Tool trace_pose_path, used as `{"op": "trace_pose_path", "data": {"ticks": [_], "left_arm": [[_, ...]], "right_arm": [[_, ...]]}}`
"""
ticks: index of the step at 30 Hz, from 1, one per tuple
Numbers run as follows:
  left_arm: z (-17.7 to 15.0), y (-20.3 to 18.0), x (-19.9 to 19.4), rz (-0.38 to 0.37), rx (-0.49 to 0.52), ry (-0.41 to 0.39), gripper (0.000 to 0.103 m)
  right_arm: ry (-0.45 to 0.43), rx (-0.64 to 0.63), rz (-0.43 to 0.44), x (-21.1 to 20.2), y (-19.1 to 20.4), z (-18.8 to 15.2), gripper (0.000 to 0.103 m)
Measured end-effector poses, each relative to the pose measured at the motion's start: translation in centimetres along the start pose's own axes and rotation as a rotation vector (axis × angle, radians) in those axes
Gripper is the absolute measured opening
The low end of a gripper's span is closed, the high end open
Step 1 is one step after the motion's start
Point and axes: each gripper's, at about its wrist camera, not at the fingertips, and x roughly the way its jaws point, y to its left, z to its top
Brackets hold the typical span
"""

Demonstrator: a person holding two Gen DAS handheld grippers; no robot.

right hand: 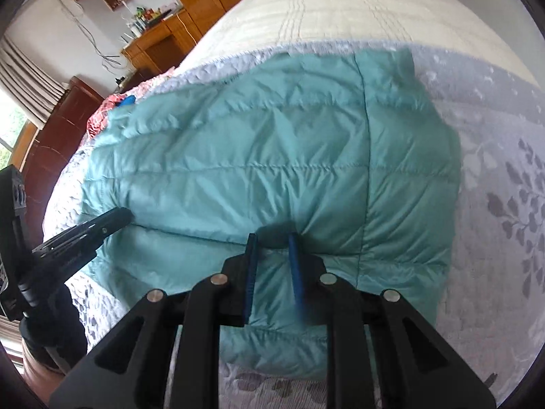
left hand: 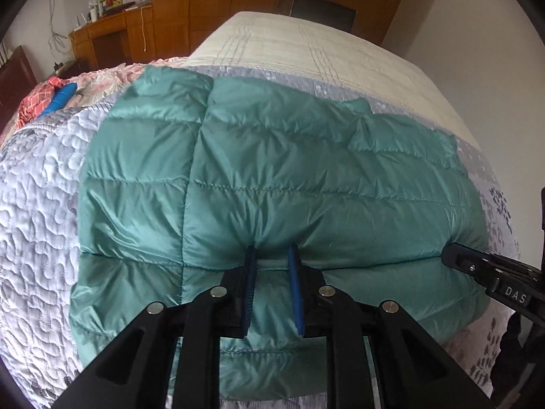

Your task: Fold large clothes

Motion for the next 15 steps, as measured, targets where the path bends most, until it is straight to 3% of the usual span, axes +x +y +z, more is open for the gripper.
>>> {"op": "trace_pose_path", "data": {"ticks": [15], "left_arm": [[-1.4, 0.9, 3.6, -0.007, 0.028, 0.010, 0.019]], "right_arm": [[0.036, -0.052, -0.046, 3.9, -0.2, -1.0, 0.016]]}}
